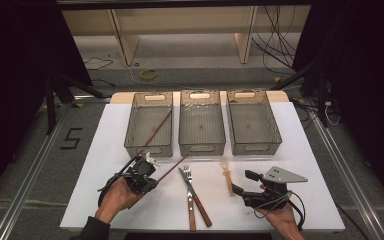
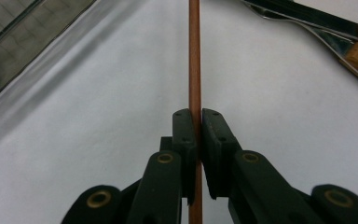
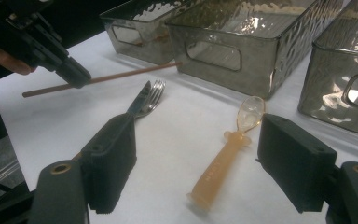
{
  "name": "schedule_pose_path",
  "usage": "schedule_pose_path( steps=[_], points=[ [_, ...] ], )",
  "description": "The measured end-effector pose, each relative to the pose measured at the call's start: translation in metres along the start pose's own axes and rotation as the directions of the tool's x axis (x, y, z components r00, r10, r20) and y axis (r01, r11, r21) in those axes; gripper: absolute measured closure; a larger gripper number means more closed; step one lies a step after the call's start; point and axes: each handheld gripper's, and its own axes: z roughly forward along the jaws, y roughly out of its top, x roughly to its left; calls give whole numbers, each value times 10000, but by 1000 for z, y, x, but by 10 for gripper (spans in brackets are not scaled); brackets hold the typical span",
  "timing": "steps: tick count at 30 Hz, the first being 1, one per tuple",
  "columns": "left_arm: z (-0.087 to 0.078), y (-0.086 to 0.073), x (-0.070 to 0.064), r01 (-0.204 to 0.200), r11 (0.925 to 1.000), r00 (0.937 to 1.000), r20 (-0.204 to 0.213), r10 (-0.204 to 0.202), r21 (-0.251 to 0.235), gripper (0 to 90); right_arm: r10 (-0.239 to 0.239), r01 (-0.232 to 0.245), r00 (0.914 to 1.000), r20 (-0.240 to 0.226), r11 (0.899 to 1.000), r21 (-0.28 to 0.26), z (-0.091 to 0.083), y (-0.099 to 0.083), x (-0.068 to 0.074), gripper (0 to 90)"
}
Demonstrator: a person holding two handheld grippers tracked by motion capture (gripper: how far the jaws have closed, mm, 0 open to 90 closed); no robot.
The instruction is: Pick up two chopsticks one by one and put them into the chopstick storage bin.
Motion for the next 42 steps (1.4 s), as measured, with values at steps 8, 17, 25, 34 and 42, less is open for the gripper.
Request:
schedule_pose_path(
  steps=[8, 17, 25, 34, 42],
  points=[
    [-14, 4, -9, -255, 9992, 9995, 155, 259, -295, 841, -1, 1, 10000, 15, 10000, -11, 0, 0, 0, 287],
    [-31, 9, -6, -201, 9943, 9995, 228, 226, -1045, 841, 16, -16, 10000, 29, 10000, -13, 0, 0, 0, 287],
    [-44, 18, 9, 20, 9873, 9998, 174, 8, -1587, 841, 26, -26, 10000, 29, 10000, 11, 0, 0, 0, 287],
    [-54, 34, 30, 428, 9725, 9990, 185, -396, -2287, 840, 54, -54, 10000, 25, 10000, 29, 0, -1, -1, 286],
    [-58, 48, 49, 789, 9637, 9969, 207, -761, -2550, 840, 71, -71, 10000, 11, 10000, 15, 0, -1, -1, 286]
  ],
)
